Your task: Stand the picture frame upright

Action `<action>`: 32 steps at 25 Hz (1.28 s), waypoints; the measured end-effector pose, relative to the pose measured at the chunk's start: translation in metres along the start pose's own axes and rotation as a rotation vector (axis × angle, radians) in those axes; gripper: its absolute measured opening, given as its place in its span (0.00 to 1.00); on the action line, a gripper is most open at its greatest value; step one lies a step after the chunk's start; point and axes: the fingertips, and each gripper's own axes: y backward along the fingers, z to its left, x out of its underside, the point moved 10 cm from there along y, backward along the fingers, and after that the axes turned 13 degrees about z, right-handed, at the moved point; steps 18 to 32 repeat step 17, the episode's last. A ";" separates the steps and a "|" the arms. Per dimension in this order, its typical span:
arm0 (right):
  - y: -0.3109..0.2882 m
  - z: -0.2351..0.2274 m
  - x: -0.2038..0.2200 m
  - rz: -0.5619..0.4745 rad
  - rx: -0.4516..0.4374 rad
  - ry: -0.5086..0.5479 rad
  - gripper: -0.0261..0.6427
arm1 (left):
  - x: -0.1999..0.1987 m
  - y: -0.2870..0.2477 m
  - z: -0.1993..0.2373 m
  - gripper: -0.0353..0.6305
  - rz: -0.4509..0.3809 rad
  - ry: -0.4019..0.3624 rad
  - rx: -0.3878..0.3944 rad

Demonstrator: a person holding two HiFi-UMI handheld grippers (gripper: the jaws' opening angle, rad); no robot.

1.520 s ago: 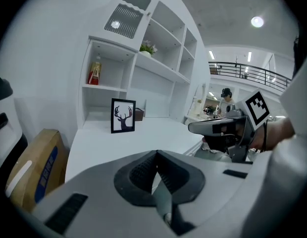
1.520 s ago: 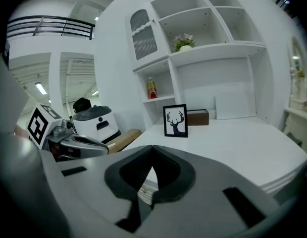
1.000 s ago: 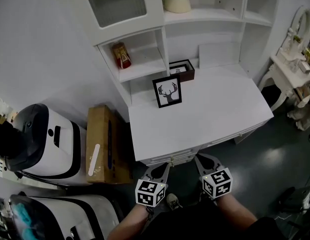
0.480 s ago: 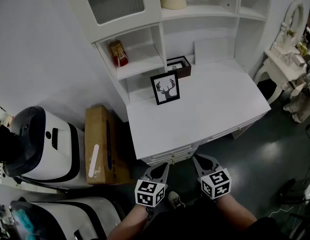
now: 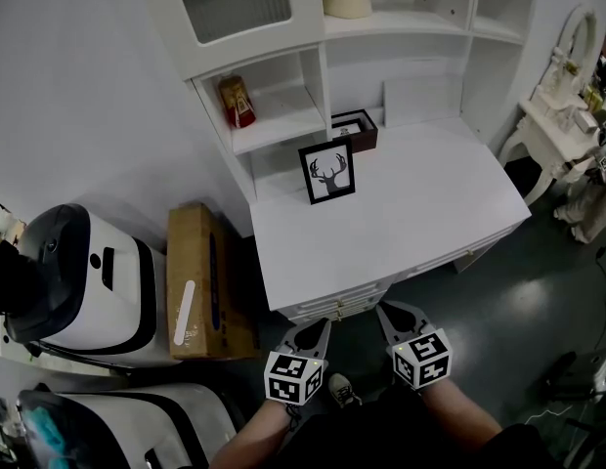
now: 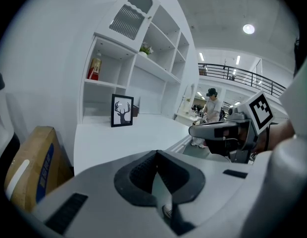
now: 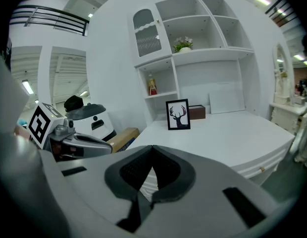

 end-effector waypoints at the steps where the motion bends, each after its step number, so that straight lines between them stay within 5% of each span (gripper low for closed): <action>1: 0.000 0.000 0.000 0.000 -0.001 0.000 0.04 | 0.000 0.000 0.000 0.06 -0.001 0.001 -0.002; 32: 0.003 -0.006 0.001 -0.003 0.003 -0.001 0.04 | -0.004 -0.004 -0.005 0.06 0.005 -0.009 0.005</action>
